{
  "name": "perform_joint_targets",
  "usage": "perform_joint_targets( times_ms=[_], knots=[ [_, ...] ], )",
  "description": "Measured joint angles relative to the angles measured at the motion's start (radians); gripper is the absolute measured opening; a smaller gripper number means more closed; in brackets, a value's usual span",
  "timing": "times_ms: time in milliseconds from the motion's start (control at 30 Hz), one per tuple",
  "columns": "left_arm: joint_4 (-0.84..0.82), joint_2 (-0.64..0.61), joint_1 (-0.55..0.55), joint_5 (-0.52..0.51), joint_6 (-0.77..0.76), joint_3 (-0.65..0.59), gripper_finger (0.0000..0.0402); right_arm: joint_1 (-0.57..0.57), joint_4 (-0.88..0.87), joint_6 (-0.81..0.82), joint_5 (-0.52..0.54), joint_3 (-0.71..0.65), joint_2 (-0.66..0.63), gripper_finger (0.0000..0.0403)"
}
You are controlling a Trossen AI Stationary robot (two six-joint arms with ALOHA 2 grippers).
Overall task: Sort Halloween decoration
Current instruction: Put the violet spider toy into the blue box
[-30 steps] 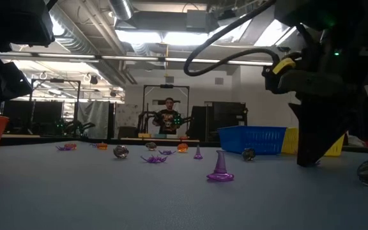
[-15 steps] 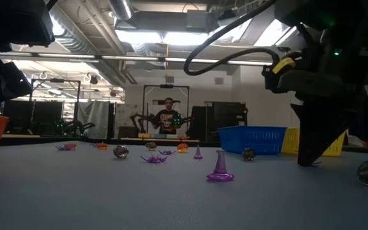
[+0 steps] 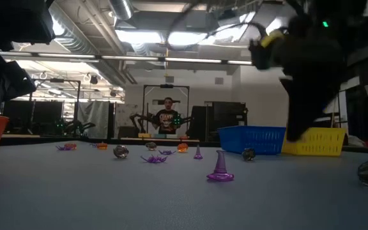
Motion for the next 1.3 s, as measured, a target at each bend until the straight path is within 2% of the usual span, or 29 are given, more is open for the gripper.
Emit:
perform_joint_targets(
  times_ms=[300, 400, 633, 867, 967, 1167, 1300],
  knots=[
    [0.001, 0.0, 0.0, -0.001, 0.006, 0.0, 0.015, -0.059, -0.225, -0.198, 0.129, 0.223, -0.001, 0.0009],
    [0.002, 0.0, 0.001, -0.032, 0.016, 0.0, 0.015, -0.093, -0.262, -0.277, 0.154, 0.268, -0.002, 0.0009],
    [0.003, 0.0, 0.022, -0.163, 0.025, 0.0, 0.015, -0.221, -0.291, -0.491, 0.162, 0.288, -0.003, 0.0008],
    [0.004, 0.0, 0.106, -0.275, 0.076, 0.0, 0.015, -0.395, -0.37, -0.629, 0.163, 0.288, -0.003, 0.0008],
    [0.004, 0.0, 0.159, -0.31, 0.082, 0.0, 0.015, -0.47, -0.364, -0.713, 0.149, 0.286, -0.003, 0.0008],
    [0.016, 0.0, 0.285, -0.314, 0.087, 0.0, 0.015, -0.606, -0.348, -0.851, 0.042, 0.261, -0.004, 0.0008],
    [0.095, 0.0, 0.362, -0.314, 0.168, 0.0, 0.015, -0.667, -0.292, -0.935, -0.021, 0.226, -0.004, 0.0008]
  ],
)
